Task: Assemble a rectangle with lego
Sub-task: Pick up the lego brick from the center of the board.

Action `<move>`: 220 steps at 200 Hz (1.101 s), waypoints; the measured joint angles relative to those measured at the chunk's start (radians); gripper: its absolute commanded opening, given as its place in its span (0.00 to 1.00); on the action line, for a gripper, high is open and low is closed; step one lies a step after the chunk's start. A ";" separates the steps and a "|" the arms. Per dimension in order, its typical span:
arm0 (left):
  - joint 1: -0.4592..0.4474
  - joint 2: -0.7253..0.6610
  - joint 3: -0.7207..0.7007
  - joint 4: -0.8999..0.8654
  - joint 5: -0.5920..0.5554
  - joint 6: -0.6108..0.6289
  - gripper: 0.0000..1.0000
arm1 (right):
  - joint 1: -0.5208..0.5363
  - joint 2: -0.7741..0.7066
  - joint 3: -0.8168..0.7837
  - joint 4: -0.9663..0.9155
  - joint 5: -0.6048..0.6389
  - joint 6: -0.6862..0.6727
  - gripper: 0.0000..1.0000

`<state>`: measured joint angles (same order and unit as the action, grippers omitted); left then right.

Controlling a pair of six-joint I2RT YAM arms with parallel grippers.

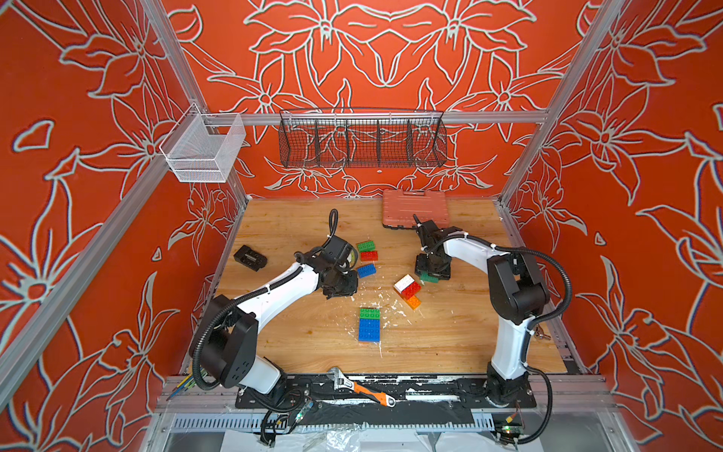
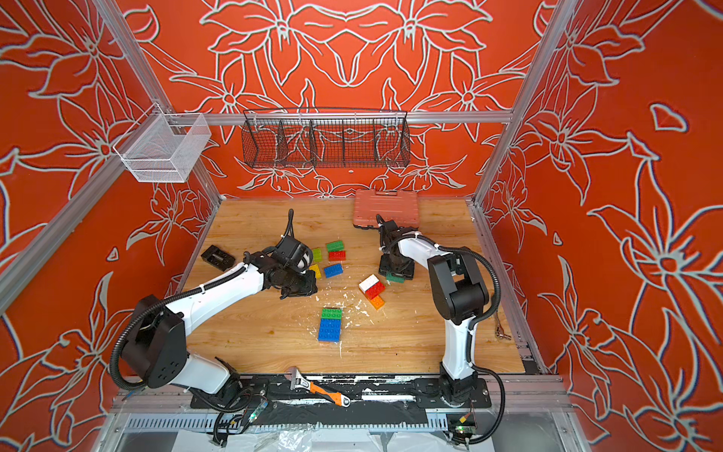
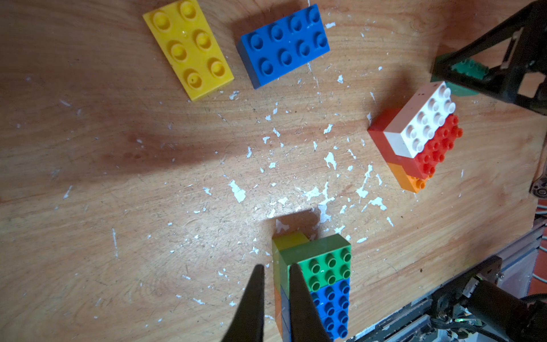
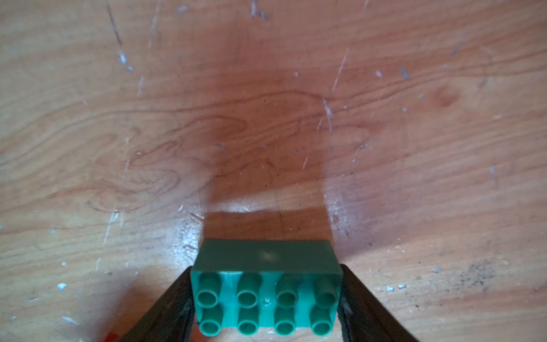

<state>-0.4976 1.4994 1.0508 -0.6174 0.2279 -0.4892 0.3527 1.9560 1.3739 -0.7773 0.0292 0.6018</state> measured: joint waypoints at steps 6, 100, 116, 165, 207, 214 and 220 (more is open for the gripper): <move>0.000 0.001 0.000 0.000 0.001 0.000 0.16 | 0.000 0.000 0.003 0.000 0.000 -0.001 0.73; 0.000 0.022 0.002 -0.002 0.003 0.007 0.16 | 0.000 0.006 0.032 -0.005 0.000 -0.041 0.68; 0.000 0.022 0.002 -0.002 0.003 0.007 0.16 | 0.000 0.008 0.032 -0.003 0.000 -0.044 0.68; 0.000 0.022 0.006 -0.006 0.002 0.007 0.16 | 0.000 0.010 0.033 -0.003 0.000 -0.056 0.61; 0.000 0.022 0.023 -0.022 0.002 0.006 0.16 | 0.000 0.006 0.033 -0.003 0.005 -0.092 0.53; 0.000 0.022 0.026 -0.024 0.003 0.006 0.16 | 0.000 0.003 0.033 -0.008 0.011 -0.103 0.53; 0.000 0.022 0.027 -0.026 0.002 0.006 0.16 | 0.000 -0.002 0.033 -0.016 0.015 -0.115 0.53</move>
<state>-0.4976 1.5215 1.0782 -0.6430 0.2302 -0.4831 0.3527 1.9537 1.4067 -0.7929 0.0441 0.4866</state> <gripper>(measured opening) 0.159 0.645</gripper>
